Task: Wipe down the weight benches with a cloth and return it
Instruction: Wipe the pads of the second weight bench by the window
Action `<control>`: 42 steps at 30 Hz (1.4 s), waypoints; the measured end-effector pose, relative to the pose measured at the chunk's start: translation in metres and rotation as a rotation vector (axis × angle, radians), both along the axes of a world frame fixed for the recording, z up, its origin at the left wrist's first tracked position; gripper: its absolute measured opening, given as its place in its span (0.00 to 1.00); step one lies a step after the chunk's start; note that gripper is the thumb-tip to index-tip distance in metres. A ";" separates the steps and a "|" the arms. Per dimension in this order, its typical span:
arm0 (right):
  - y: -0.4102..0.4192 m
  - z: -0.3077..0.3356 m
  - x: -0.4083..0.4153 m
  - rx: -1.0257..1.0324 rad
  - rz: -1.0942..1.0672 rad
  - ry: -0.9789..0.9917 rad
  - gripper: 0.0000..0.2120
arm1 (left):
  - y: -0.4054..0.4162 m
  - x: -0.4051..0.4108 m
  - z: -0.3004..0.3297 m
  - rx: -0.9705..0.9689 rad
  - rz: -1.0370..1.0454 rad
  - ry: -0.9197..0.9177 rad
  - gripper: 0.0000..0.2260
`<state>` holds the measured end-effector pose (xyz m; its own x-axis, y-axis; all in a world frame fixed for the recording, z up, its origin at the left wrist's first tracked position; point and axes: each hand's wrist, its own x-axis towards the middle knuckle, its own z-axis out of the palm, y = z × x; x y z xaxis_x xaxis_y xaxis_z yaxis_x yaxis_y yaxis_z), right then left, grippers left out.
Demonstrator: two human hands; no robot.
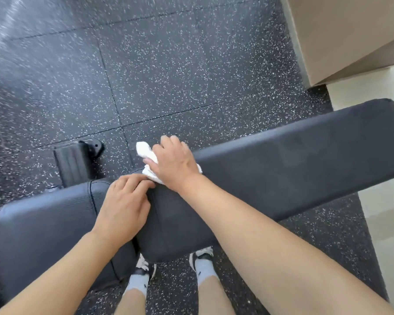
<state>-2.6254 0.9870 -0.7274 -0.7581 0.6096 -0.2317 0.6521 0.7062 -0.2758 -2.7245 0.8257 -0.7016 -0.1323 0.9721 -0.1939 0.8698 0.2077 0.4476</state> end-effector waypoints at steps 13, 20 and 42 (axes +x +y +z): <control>0.100 -0.004 0.114 0.163 -0.182 -0.005 0.13 | 0.041 -0.001 -0.020 -0.259 0.447 0.118 0.20; -0.002 -0.002 -0.011 -0.049 -0.068 0.049 0.16 | 0.010 -0.031 -0.023 -0.284 0.370 0.171 0.18; -0.014 -0.003 -0.061 -0.230 0.149 -0.035 0.14 | 0.009 -0.054 -0.012 -0.249 0.533 -0.181 0.09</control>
